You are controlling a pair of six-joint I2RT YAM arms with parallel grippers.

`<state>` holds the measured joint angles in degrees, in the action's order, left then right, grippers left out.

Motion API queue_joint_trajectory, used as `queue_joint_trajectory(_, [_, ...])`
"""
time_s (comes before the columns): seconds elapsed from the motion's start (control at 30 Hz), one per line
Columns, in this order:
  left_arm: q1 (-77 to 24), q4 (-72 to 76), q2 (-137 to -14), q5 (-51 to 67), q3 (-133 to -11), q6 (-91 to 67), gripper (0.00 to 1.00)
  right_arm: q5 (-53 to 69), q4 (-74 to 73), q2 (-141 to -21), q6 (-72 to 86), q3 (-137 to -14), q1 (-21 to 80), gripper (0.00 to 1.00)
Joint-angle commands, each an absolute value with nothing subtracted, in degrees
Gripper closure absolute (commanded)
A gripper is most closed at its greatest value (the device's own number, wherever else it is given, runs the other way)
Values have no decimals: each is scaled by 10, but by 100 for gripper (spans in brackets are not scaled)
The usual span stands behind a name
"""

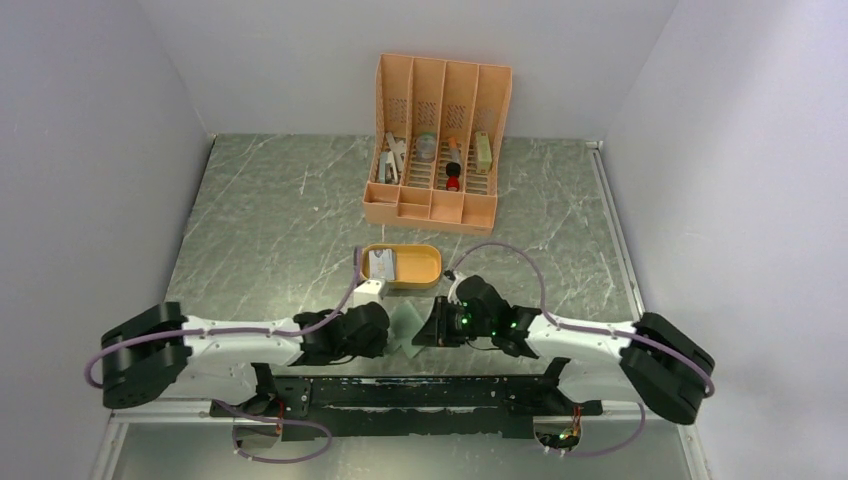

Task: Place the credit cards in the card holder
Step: Close the card holder at the center of the board.

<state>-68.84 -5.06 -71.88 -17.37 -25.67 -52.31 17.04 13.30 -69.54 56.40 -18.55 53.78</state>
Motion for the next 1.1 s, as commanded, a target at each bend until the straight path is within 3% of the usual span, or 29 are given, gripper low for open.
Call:
queue_joint_trajectory(0.0, [-689, -191, -623, -233, -314, -539, 90, 114, 1, -617, 484, -262, 548, 100])
queue_joint_trajectory(0.13, [-689, -288, -513, -291, -400, -528, 61, 65, -132, -575, 395, -362, 554, 100])
queue_joint_trajectory(0.43, [-689, -383, -429, -432, -581, -480, 40, -114, -313, -620, 175, -654, 567, 100])
queue_joint_trajectory(0.57, [-690, -304, -414, -452, -615, -397, 16, -211, -310, -642, 85, -732, 584, 100])
queue_joint_trajectory(0.8, [-689, -245, -456, -380, -685, -332, 13, -487, -145, -633, -136, -704, 654, 100])
queue_joint_trajectory(1.07, [-690, -125, -482, -244, -661, -316, 9, -505, 87, -574, -322, -600, 661, 100])
